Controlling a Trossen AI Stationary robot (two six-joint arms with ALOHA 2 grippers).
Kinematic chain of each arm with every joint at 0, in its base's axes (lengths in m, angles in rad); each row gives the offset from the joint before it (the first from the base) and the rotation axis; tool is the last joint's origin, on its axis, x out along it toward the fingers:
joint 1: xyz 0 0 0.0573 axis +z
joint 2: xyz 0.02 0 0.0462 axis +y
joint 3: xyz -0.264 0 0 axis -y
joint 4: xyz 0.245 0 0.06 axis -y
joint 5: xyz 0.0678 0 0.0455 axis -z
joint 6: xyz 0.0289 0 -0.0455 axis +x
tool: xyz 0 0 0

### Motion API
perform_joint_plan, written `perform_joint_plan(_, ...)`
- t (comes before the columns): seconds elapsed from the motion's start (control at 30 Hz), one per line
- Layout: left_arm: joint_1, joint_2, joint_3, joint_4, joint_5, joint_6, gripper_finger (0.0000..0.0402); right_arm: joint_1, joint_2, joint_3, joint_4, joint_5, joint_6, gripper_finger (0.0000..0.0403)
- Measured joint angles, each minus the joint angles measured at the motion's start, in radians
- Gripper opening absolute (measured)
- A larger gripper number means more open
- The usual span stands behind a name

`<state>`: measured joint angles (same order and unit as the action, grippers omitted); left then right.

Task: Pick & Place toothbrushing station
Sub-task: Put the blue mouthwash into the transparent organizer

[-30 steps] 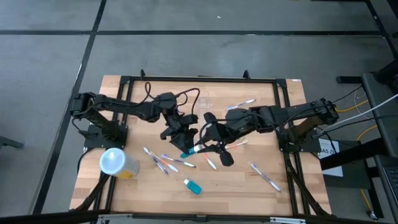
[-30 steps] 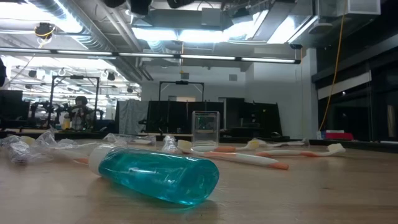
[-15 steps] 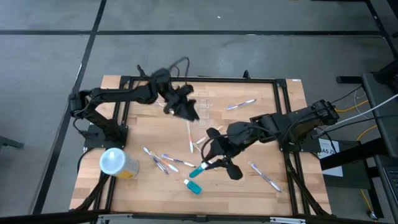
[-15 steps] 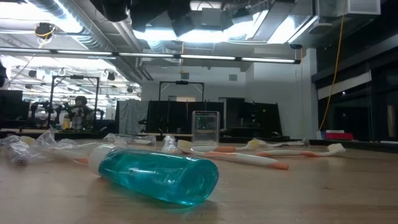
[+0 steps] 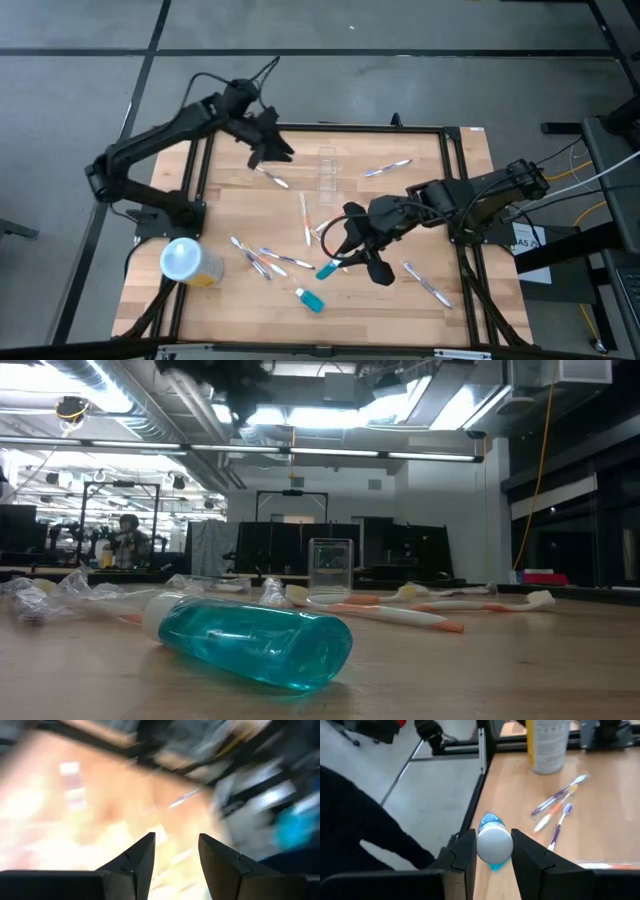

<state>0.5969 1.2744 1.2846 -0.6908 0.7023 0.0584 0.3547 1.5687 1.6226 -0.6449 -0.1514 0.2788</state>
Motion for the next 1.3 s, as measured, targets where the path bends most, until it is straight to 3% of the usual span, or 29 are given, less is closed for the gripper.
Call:
perform_joint_plan(0.1, -0.097, -0.050, 0.055, -0.151, -0.266, 0.090, 0.0146, -0.013, -0.005, 0.001, -0.009, 0.018, 0.003, 0.0098)
perform_joint_plan(0.37, -0.394, -0.176, 0.005, -0.240, -0.724, -0.124, 0.0145, -0.106, -0.012, 0.001, -0.090, 0.181, -0.032, 0.0110)
perform_joint_plan(0.67, -0.691, -0.259, -0.200, -0.113, -0.909, -0.430, 0.0144, -0.315, -0.010, 0.001, -0.212, 0.179, -0.092, 0.0099)
perform_joint_plan(0.87, -0.853, -0.258, -0.314, 0.055, -1.030, -0.581, 0.0143, -0.461, 0.042, 0.001, -0.270, 0.076, -0.139, 0.0098)
perform_joint_plan(1.03, -0.961, -0.255, -0.349, 0.100, -1.151, -0.691, 0.0143, -0.526, 0.128, 0.000, -0.297, -0.004, -0.209, 0.0098)
perform_joint_plan(1.3, -1.107, -0.237, -0.364, 0.098, -1.297, -0.842, 0.0143, -0.578, 0.176, 0.000, -0.305, -0.004, -0.282, 0.0098)
